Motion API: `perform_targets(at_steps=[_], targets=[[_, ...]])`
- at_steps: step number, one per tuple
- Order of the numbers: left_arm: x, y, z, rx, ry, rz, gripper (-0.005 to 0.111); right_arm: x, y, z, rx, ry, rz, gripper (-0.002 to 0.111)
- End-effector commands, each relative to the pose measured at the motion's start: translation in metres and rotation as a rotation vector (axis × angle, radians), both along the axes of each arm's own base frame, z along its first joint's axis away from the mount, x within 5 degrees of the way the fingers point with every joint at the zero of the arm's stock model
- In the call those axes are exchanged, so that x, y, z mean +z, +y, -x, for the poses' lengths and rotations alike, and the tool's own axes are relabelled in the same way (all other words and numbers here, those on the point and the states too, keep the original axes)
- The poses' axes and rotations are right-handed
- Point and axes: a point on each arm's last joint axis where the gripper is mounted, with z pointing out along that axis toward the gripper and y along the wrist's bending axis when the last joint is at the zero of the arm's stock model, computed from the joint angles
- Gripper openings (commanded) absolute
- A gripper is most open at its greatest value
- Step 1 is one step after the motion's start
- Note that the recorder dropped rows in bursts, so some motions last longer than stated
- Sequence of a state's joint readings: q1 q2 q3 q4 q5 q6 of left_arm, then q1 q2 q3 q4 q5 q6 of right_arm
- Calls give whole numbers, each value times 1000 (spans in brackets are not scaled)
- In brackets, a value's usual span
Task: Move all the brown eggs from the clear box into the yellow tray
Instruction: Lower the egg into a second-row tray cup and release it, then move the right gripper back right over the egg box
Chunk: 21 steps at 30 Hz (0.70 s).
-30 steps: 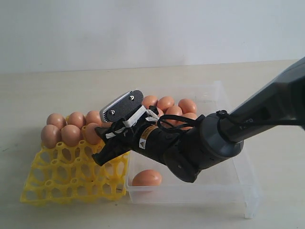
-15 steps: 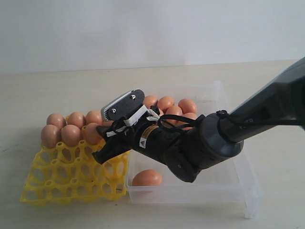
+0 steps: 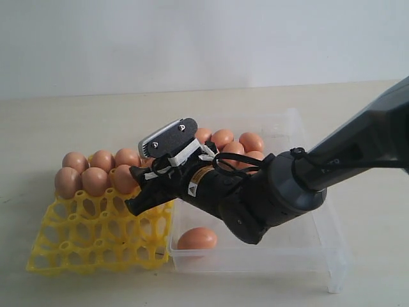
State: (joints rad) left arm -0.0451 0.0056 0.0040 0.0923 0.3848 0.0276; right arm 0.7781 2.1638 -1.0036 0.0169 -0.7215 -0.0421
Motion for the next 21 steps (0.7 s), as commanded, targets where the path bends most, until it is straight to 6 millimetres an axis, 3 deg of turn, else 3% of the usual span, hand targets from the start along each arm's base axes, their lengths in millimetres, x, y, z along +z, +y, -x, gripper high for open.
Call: perform_targets(at_steps=[1,6,15,21], targets=[[2,0,0,-4,-16,8,0,24,1,-1,-5,-54,-44,59],[2,0,0,-4,-16,8,0,69,-8,3,-61,29,-23,58],[2,0,0,-4,-16,8,0,88,-41,43,-22,505,339,45],[2,0,0,-4,-16,8,0,115,-64,43,-64,551,335,41]])
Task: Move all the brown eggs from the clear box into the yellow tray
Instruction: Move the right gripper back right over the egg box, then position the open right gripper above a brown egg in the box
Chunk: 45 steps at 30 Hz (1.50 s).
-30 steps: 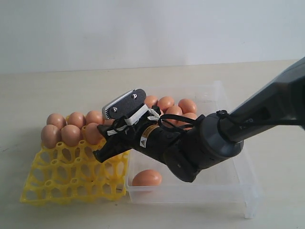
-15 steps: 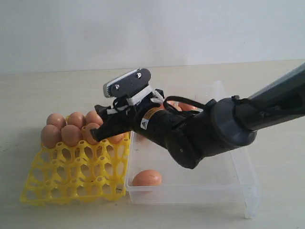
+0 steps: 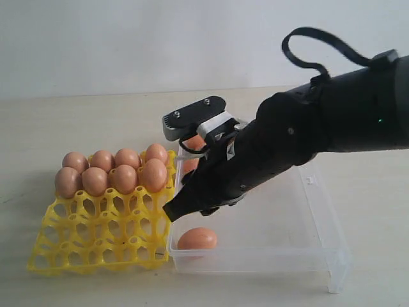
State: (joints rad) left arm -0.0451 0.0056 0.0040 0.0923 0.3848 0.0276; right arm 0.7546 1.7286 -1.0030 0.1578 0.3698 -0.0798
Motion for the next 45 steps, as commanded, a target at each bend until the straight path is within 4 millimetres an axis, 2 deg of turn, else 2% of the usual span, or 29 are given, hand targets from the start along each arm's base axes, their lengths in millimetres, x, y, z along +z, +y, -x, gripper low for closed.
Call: perform_targets(at_steps=[1,6,13,17,22,28,38,45], targets=[[2,0,0,-4,-16,8,0,26,-17,-5,-58,-15,-33,41],[2,0,0,-4,-16,8,0,34,-40,-22,-148,-35,-51,40],[2,0,0,-4,-16,8,0,15,-76,-59,-391,32,-63,40],[2,0,0,-4,-16,8,0,1,-89,-84,-467,147,-3,40],[2,0,0,-4,-16,8,0,-5,-87,-110,-533,243,16,46],[2,0,0,-4,-16,8,0,-5,-77,-130,-565,255,-28,64],[2,0,0,-4,-16,8,0,-21,-75,-136,-606,293,-31,64],[2,0,0,-4,-16,8,0,-25,-73,-140,-673,284,-76,57]])
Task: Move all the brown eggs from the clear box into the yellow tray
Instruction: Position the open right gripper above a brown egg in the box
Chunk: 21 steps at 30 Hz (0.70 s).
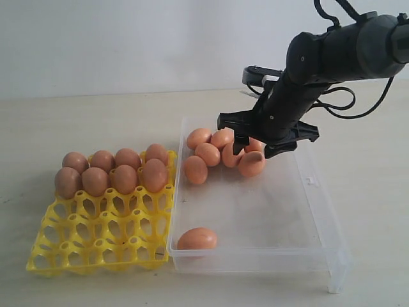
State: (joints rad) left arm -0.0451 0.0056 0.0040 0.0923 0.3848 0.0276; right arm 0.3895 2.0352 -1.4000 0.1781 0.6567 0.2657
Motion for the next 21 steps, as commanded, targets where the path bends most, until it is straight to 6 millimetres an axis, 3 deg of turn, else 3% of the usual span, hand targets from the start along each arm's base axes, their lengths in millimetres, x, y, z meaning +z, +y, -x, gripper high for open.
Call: perform_targets(at_steps=[1,15,21], targets=[[2,0,0,-4,-16,8,0,0,-1,-4,-33,-16,-14,57],[2,0,0,-4,-16,8,0,-25,-1,-6,-27,38,18,57],[2,0,0,-4,-16,8,0,-32,-11,-7,21,36,112,57]])
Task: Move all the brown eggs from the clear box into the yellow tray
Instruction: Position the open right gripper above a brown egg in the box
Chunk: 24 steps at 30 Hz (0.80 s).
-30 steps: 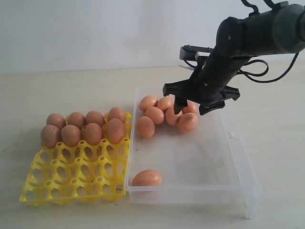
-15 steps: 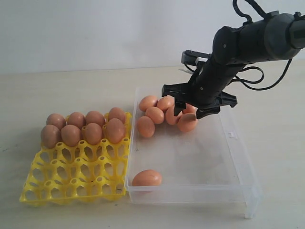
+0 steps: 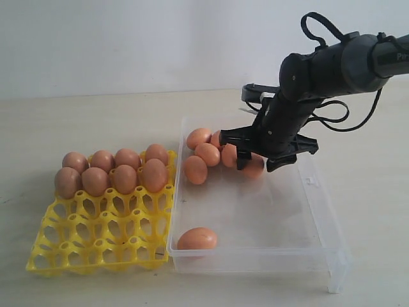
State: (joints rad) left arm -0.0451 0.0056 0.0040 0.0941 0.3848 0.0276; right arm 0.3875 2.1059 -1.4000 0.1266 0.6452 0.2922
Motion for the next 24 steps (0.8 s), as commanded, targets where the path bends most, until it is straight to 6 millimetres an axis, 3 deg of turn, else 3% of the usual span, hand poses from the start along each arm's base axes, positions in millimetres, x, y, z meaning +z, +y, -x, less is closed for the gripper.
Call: perform_targets(at_steps=[1,15,24], targets=[[2,0,0,-4,-16,9,0,-3,-11,-4,25,-9,64,57],[2,0,0,-4,-16,9,0,-3,-15,-7,76,-32,102,57],[2,0,0,-4,-16,9,0,4,-16,-17,140,-127,137,65]])
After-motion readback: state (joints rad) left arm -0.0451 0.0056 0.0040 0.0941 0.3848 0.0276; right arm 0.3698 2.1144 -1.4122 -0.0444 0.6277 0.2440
